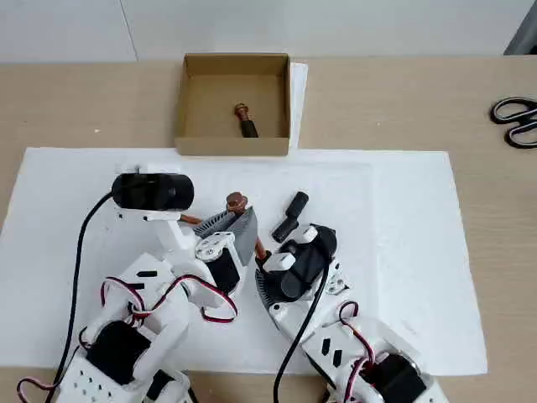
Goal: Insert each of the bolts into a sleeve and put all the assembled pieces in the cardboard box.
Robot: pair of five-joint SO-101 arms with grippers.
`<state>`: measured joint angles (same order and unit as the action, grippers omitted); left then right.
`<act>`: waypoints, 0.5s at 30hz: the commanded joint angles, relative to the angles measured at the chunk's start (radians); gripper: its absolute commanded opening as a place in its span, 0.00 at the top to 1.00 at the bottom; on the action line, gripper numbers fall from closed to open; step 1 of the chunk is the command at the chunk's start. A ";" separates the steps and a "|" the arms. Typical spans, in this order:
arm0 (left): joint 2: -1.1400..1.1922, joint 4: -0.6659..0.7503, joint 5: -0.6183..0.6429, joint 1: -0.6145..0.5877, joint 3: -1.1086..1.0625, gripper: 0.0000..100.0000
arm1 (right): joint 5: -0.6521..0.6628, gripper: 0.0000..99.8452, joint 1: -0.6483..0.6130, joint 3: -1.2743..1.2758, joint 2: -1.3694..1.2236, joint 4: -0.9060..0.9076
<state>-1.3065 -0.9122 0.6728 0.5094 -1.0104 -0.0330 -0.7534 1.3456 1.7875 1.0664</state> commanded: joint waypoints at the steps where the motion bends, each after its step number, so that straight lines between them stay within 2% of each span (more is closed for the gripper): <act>1: -0.012 -0.005 0.008 0.011 0.004 0.99 | -0.011 1.00 -0.004 -0.046 -0.002 -0.007; 15: -0.015 -0.124 0.008 0.091 -0.051 0.99 | -0.009 1.00 0.001 -0.046 -0.002 -0.056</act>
<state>-1.3111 -1.0042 0.6759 0.5938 -1.0625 -0.0330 -0.7564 1.3472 1.7875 1.0449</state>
